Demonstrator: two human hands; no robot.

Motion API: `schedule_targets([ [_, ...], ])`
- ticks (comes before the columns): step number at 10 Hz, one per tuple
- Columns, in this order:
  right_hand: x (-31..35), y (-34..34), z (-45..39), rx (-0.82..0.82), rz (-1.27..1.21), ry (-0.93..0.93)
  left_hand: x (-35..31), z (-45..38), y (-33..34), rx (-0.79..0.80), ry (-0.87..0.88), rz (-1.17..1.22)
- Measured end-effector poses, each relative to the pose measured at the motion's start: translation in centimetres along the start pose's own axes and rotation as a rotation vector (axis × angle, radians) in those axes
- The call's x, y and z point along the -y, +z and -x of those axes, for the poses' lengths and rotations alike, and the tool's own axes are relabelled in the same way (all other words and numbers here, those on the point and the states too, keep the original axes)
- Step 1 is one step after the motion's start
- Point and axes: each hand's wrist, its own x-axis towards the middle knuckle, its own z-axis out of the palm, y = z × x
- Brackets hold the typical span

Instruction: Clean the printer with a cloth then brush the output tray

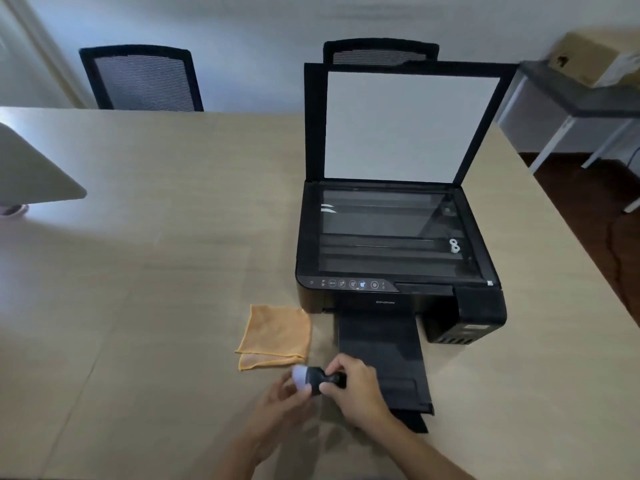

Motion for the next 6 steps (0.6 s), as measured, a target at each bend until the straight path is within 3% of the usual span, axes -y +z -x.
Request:
schedule_targets([
  [1, 1.1, 3.3, -1.1, 0.15, 0.071, 0.001, 0.7, 0.1, -2.9, -0.224, -0.017, 0.037],
  [2, 1.7, 6.3, -1.7, 0.268, 0.125, 0.014, 1.5, -0.7, -5.4, -0.411, 0.001, -0.176],
  [5, 3.0, 7.2, -2.9, 0.381, 0.298, -0.031, 1.6, -2.5, -6.9, -0.665, 0.042, -0.443],
  [6, 3.1, 4.3, -2.8, 0.356, 0.197, -0.126, -1.3, -1.5, -5.6, -0.871, 0.182, -0.459],
])
